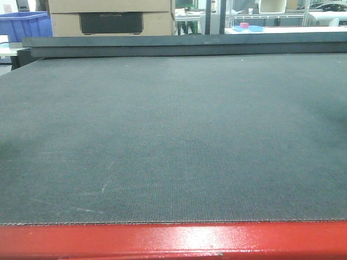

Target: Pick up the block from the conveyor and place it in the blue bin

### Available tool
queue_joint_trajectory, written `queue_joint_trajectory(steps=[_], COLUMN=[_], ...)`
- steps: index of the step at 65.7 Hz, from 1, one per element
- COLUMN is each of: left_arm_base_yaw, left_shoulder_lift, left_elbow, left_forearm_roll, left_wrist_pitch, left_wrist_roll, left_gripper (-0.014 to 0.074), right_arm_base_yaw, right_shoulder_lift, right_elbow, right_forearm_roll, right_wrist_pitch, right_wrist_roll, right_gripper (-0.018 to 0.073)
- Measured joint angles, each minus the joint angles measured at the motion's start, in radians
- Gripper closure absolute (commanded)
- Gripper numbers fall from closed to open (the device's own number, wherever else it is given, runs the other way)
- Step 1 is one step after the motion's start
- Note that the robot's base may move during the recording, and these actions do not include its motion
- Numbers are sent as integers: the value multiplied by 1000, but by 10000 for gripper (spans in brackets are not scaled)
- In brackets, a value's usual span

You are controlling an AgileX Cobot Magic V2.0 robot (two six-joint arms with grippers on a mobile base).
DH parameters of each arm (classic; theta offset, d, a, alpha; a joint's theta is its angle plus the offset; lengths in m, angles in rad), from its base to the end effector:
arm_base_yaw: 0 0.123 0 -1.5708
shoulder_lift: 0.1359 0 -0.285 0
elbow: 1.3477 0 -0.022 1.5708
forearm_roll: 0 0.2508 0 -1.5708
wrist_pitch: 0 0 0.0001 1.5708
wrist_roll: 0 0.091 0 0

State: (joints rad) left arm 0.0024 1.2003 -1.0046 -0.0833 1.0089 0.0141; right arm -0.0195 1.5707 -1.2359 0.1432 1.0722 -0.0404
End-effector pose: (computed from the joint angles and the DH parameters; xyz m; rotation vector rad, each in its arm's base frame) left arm 0.2253 -0.0059 0.3133 -0.0221 2.6859 -0.1034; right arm 0.3100 0.0054 0.2779 0.0458 2.8812 0.1829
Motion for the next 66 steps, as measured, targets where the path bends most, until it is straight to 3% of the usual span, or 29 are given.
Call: queue_joint_trajectory(steps=[22,53,59,66], left_arm_base_yaw=[0,0,0,0], left_shoulder_lift=[0,1,1,1], left_elbow=[0,0,0,0], left_forearm_roll=[-2,-2,-2,-2], left_wrist_pitch=[0,-1,-1,-1], left_wrist_roll=[0,0,0,-29], left_gripper=[707,707,707,707], right_arm_base_yaw=[-13,-13,-13,-13], right_shoulder_lift=[96,100,100,100], right_elbow=[54,129,129,129], right_forearm_roll=[3,-29,-31,-31], right_wrist_pitch=[-43,-150,-152,-152], right_wrist_roll=[-24,-27,-27,-29], right_gripper=[313,321,412,670])
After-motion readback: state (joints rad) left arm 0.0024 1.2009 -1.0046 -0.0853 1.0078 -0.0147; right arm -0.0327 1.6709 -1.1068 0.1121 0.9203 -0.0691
